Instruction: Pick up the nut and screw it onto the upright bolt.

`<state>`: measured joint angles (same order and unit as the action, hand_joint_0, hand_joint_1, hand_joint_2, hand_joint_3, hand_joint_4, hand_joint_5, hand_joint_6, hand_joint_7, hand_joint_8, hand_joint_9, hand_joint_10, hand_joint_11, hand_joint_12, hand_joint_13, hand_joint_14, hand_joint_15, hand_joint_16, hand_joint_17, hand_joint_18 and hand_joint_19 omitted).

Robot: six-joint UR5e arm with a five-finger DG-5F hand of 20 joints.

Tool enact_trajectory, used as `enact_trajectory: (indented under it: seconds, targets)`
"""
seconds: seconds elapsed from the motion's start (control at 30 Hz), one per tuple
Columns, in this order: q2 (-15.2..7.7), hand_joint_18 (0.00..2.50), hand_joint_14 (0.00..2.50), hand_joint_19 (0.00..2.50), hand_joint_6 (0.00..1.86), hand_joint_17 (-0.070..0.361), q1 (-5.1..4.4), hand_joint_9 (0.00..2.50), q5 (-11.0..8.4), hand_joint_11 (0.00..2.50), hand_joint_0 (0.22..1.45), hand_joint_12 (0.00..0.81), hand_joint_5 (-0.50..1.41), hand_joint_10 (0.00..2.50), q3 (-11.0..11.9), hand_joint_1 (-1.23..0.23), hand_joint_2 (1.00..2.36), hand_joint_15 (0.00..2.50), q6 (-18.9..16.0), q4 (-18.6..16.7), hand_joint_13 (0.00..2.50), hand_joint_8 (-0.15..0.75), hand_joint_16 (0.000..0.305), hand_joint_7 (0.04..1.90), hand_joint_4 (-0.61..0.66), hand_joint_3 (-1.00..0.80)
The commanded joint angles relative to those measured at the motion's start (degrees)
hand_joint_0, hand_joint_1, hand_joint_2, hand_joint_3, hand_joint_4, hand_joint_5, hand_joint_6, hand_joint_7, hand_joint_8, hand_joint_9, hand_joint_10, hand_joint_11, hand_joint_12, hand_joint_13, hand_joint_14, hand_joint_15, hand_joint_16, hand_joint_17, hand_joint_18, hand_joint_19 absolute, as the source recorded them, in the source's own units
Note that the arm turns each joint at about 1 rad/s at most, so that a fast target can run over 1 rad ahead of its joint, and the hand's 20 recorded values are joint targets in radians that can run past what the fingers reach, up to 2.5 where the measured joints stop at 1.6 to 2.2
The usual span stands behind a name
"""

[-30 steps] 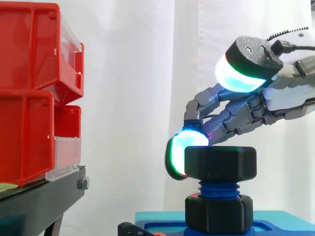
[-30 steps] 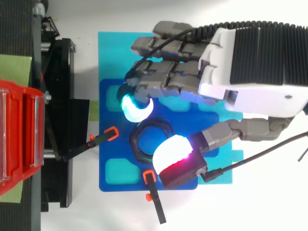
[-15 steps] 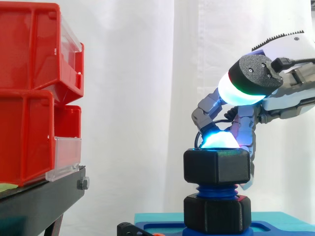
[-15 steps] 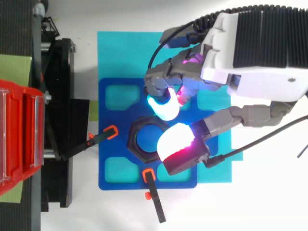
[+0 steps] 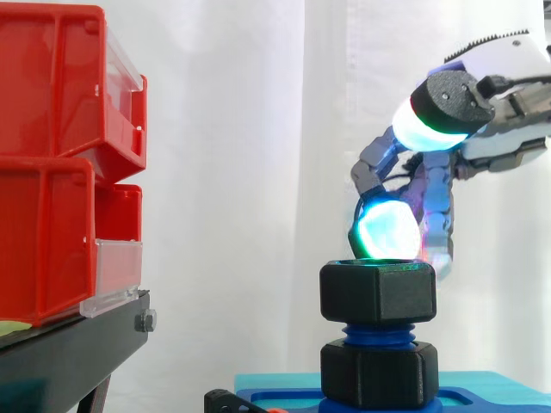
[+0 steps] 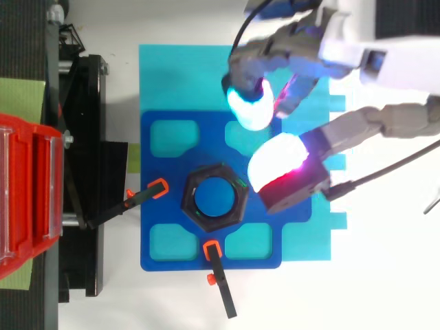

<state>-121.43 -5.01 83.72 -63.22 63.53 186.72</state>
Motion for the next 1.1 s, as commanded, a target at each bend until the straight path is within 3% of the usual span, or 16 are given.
enact_trajectory:
  seconds: [0.0, 0.13, 0.23, 0.3, 0.47, 0.6, 0.67, 0.8, 1.07]
  targets:
    - [2.0, 0.25, 0.0, 0.0, 0.5, 0.05, 0.88, 1.16, 0.13, 0.0, 0.49, 0.218, -0.05, 0.0, 0.0, -0.25, 1.0, 0.0, 2.7, 1.1, 0.65, 0.259, 0.022, 0.89, 0.28, -0.5]
    - [2.3, 0.17, 0.0, 0.0, 0.5, 0.055, 0.97, 1.08, 0.13, 0.0, 0.49, 0.229, -0.09, 0.0, 0.6, -0.25, 1.0, 0.0, 5.2, 0.7, 0.58, 0.249, 0.025, 0.76, 0.25, -0.5]
    - [2.2, 0.0, 0.0, 0.0, 0.5, 0.066, 0.61, 0.9, 0.04, 0.0, 0.48, 0.259, -0.12, 0.0, 0.5, -0.23, 1.0, 0.0, 5.3, 0.5, 0.42, 0.237, 0.029, 0.68, 0.24, -0.5]
    - [2.1, 0.0, 0.0, 0.0, 0.5, 0.081, 0.44, 0.65, 0.04, 0.0, 0.46, 0.29, -0.16, 0.0, 0.5, -0.19, 1.0, 0.0, 5.2, 0.0, 0.24, 0.213, 0.036, 0.62, 0.19, -0.5]
    - [0.8, 0.0, 0.0, 0.0, 0.5, 0.097, -0.7, 0.32, -0.05, 0.0, 0.45, 0.321, -0.2, 0.0, 0.5, -0.11, 1.0, 0.0, 4.9, -2.9, 0.0, 0.194, 0.043, 0.58, 0.12, -0.5]
    - [0.4, 0.0, 0.0, 0.0, 0.5, 0.112, -1.58, 0.07, -0.14, 0.0, 0.44, 0.336, -0.22, 0.0, 0.5, -0.05, 1.0, 0.0, 4.9, -3.8, 0.0, 0.168, 0.05, 0.56, 0.07, -0.5]
    - [-0.4, 0.0, 0.0, 0.0, 0.5, 0.116, -2.64, 0.0, -0.31, 0.0, 0.44, 0.331, -0.23, 0.0, 0.5, -0.01, 1.0, 0.0, 4.6, -4.5, 0.0, 0.155, 0.052, 0.57, 0.05, -0.5]
    - [-2.5, 0.0, 0.0, 0.0, 0.5, 0.121, -3.78, 0.0, -0.05, 0.0, 0.43, 0.331, -0.23, 0.0, 0.5, 0.0, 1.0, 0.0, 2.7, -4.9, 0.0, 0.138, 0.054, 0.57, 0.03, -0.5]
    - [-3.6, 0.0, 0.0, 0.0, 0.5, 0.124, -5.19, 0.0, -0.22, 0.0, 0.43, 0.315, -0.2, 0.0, 0.5, -0.01, 1.0, 0.0, 0.5, -5.5, 0.0, 0.144, 0.055, 0.57, 0.06, -0.5]
